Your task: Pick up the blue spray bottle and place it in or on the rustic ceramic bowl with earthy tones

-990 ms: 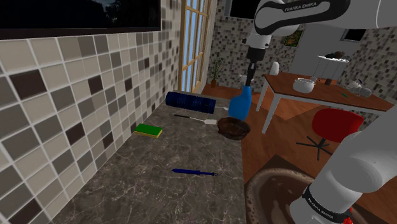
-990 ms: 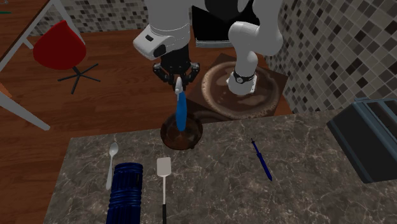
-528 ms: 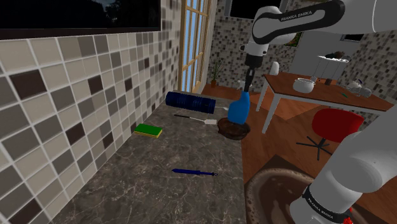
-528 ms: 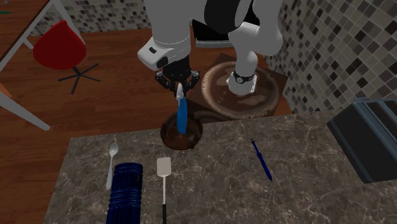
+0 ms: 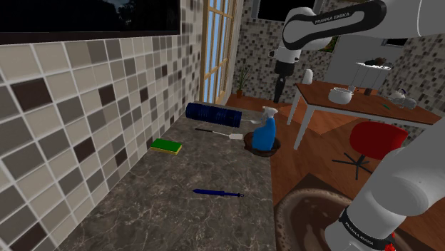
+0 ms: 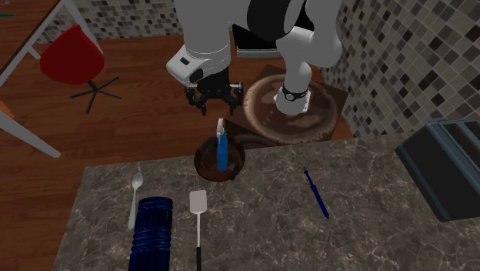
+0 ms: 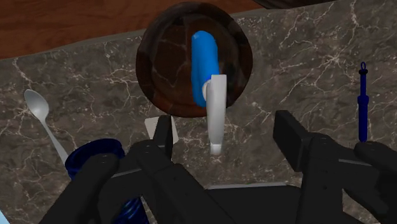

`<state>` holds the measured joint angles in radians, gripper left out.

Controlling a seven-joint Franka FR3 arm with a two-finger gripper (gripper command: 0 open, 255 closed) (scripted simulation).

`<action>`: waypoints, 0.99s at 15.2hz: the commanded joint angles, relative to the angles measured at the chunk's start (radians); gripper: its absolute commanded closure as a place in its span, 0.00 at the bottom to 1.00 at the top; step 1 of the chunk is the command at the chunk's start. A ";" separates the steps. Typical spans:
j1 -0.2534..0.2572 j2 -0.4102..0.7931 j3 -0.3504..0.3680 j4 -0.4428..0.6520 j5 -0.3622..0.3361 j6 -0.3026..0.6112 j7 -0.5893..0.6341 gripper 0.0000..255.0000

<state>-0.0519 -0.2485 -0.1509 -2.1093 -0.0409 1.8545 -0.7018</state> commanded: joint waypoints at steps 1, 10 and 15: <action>0.000 0.000 0.000 0.000 0.000 0.000 0.000 0.00; 0.002 -0.002 0.003 0.126 0.002 -0.127 -0.001 0.00; 0.002 -0.001 0.003 0.126 0.002 -0.127 -0.001 0.00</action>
<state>-0.0502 -0.2499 -0.1480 -1.9835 -0.0392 1.7274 -0.7025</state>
